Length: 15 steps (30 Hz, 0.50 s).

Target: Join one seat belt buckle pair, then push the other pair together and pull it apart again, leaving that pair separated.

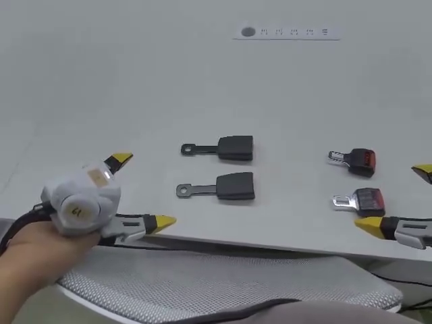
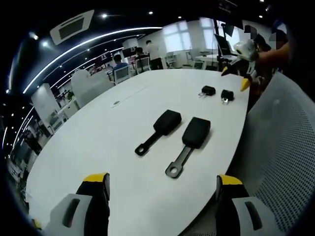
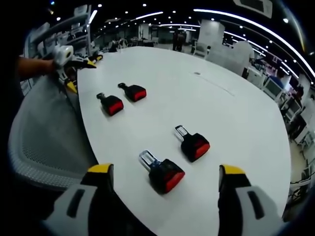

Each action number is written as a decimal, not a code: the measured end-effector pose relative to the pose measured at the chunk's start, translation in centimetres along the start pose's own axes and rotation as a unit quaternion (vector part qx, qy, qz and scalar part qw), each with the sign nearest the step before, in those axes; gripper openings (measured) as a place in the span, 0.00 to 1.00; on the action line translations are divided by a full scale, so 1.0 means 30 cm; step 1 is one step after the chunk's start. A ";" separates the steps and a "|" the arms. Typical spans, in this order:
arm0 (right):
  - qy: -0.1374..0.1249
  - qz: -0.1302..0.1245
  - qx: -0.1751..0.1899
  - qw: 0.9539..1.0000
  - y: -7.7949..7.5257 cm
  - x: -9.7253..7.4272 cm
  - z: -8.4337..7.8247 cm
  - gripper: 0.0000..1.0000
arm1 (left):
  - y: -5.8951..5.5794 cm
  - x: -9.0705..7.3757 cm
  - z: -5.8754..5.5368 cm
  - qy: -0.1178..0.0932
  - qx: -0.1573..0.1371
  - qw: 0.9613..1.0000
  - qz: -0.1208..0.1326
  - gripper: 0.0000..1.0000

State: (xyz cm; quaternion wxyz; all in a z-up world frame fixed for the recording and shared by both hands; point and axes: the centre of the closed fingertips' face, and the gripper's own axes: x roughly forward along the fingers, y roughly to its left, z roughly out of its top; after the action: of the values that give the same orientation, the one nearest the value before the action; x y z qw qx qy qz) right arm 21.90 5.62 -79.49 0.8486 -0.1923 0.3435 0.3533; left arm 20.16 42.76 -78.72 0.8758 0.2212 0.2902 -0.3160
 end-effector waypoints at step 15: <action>0.000 0.011 -0.088 0.996 0.001 -0.009 0.043 0.76 | -0.037 -0.001 0.005 0.019 0.046 0.999 -0.018 0.93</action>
State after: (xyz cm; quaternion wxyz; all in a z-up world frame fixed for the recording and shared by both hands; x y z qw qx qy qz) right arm 22.33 6.26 -78.41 0.8245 -0.2624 0.3130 0.3917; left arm 19.42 41.91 -78.82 0.8532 0.2624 0.2957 -0.3403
